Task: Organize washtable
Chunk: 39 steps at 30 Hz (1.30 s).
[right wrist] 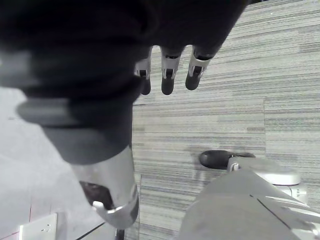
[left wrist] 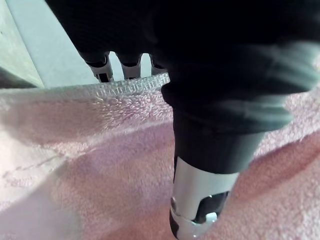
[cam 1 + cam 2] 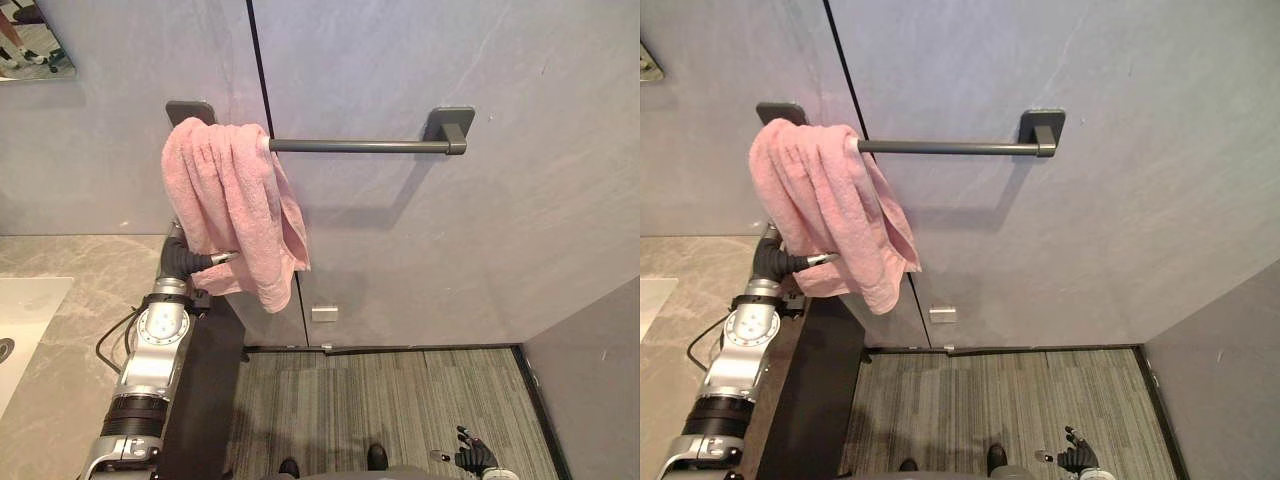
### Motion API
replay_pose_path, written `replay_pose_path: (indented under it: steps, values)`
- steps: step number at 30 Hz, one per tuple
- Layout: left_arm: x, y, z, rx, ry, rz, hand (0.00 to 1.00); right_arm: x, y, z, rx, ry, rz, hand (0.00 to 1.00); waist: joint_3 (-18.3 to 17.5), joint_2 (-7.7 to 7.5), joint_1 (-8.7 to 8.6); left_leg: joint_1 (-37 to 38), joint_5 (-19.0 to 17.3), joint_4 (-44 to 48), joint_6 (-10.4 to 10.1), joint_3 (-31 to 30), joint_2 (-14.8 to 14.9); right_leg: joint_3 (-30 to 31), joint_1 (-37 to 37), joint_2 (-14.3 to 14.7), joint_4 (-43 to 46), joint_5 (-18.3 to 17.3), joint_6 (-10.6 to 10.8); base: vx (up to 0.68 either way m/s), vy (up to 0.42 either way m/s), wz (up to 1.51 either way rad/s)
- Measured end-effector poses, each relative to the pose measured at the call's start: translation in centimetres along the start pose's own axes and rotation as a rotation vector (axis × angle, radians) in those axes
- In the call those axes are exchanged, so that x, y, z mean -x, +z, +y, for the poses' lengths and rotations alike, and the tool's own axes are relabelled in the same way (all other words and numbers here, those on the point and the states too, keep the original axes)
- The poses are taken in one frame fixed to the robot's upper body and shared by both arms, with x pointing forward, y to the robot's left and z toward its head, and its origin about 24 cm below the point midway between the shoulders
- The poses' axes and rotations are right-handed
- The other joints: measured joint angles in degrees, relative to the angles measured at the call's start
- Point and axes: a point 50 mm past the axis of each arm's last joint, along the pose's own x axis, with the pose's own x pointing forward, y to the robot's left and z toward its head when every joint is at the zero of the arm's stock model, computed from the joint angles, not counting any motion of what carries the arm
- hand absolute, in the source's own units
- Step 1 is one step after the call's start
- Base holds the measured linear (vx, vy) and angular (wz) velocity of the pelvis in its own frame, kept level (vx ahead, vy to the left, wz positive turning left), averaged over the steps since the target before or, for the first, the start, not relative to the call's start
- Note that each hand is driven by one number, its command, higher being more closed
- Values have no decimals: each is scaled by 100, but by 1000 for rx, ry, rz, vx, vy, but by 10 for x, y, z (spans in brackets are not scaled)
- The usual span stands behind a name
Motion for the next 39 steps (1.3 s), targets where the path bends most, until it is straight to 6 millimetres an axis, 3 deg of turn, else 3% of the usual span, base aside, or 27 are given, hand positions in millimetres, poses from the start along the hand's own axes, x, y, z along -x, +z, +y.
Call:
replay_pose_path:
  steps: [10, 15, 22, 24, 30, 33, 39]
  values:
    - [0, 1, -2, 1, -7, -2, 100, -1, 6, 0, 5, 2, -26, 0, -2, -3, -11, 46, 3, -67, 2, 34, -3, 8, 8, 5, -20, 1, -1, 4, -3, -1]
    - [0, -3, -2, -1, -7, 13, 100, 0, 29, 5, 52, 25, -124, 0, -5, -8, -2, 47, 11, -62, 13, 32, -4, 9, 9, 2, -19, 4, -4, -45, -15, 0]
    - [1, -2, -1, 0, -6, 10, 100, 19, 105, 35, 158, 141, -487, 0, -9, -15, 12, 42, 24, -68, 7, 49, 4, 79, -13, 7, -17, 21, -5, -28, -10, -2]
    - [1, 2, -2, 5, -5, -10, 100, 32, 135, 46, 192, 187, -631, 0, -19, -40, 69, -1, 23, -68, 7, 110, 14, 163, -92, 20, 5, 21, -5, -4, -7, -12]
    - [1, 11, -9, 31, -17, -50, 100, 62, 194, 73, 265, 318, -908, 0, -24, -58, 128, 8, 23, -47, 7, 113, 15, 195, -88, 20, 17, 20, -4, -4, -4, -1]
    - [2, 16, -18, 58, -37, -66, 100, 81, 235, 96, 301, 407, -1056, 0, -24, -59, 204, 1, 22, 14, 6, 100, 21, 209, -78, 23, 42, 20, -5, -38, -16, -1]
    - [4, 20, -28, 88, -57, -85, 100, 113, 288, 118, 311, 486, -1253, 0, -21, -66, 370, 0, 22, 36, 6, 68, 34, 202, -80, 35, 95, 20, -6, -52, -11, 2]
